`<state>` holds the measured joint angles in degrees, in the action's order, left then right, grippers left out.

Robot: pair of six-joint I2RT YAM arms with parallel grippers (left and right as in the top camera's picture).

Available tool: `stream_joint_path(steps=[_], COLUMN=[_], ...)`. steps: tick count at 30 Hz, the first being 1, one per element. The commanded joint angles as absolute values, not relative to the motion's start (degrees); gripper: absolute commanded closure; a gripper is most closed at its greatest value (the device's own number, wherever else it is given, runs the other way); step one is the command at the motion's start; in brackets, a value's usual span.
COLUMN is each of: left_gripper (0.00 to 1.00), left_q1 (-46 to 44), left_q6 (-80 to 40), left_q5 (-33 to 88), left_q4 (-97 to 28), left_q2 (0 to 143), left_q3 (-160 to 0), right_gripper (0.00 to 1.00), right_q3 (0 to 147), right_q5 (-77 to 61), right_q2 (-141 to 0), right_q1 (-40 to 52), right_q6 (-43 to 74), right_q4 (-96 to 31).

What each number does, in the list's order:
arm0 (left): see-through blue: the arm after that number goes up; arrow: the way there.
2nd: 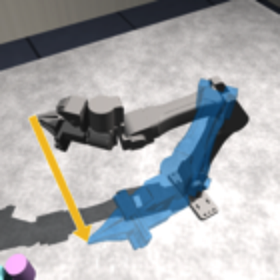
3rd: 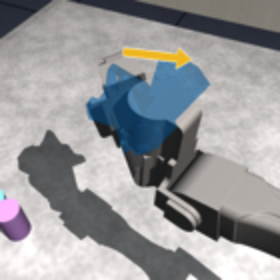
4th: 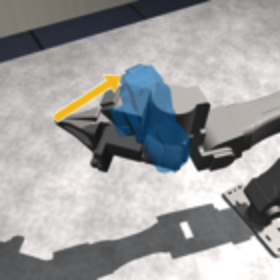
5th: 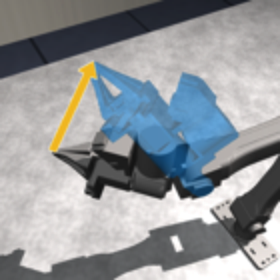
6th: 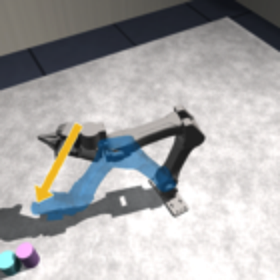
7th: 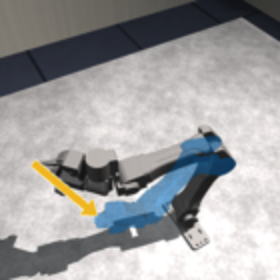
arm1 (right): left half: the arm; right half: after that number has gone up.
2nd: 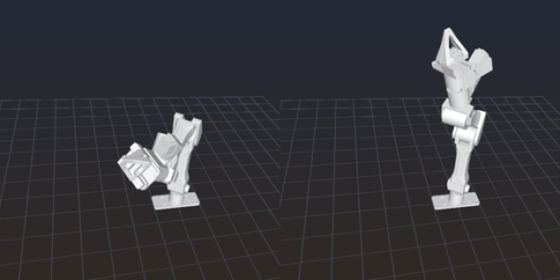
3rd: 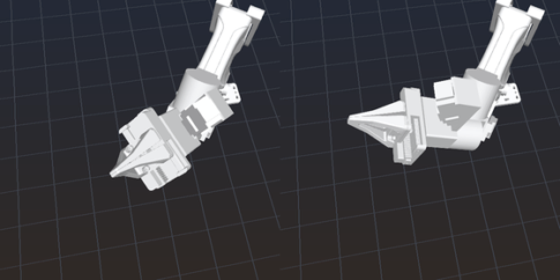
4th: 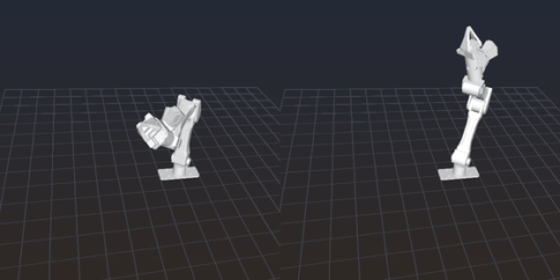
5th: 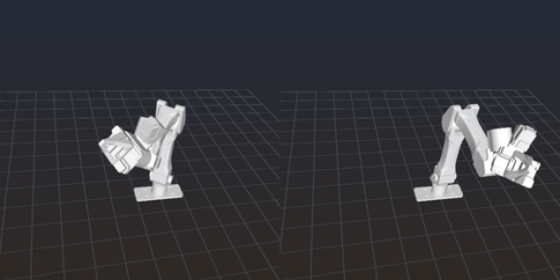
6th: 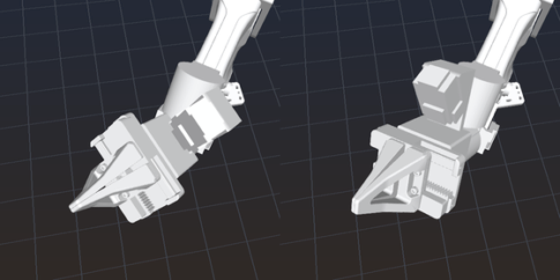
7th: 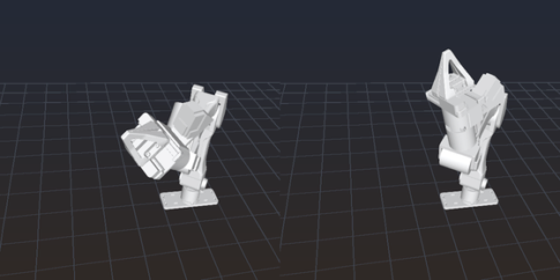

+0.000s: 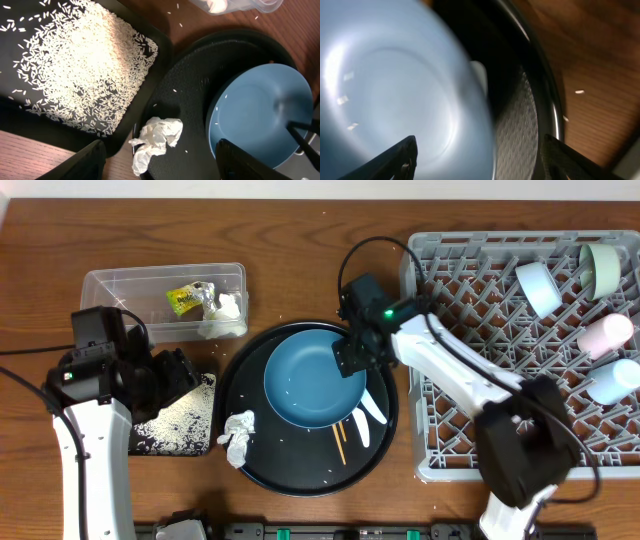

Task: Sort waste into correct bins and load items into the dishwasher rack
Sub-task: 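Grasp the blue plate with the right gripper and lift it, then carry the blue plate to the rack and stand it upright in the slots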

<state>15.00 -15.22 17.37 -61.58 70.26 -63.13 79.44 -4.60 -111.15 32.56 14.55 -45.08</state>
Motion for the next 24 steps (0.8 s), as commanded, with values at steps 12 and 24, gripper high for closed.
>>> stream_joint_path(steps=[12,24], left_gripper=[0.28,0.28], left_q1=[15.4,15.4], left_q6=[-15.1,-15.1], left_q5=[16.6,16.6], left_q4=[-62.1,-62.2], left_q2=[70.4,70.4], left_q3=[-64.0,-64.0], right_gripper=[0.99,0.99], right_q3=[80.2,84.7], right_q5=[-2.7,19.7], right_q2=[-112.5,-95.0], right_q1=[33.0,30.3], right_q6=[19.2,11.4], right_q4=[-44.1,-44.1])
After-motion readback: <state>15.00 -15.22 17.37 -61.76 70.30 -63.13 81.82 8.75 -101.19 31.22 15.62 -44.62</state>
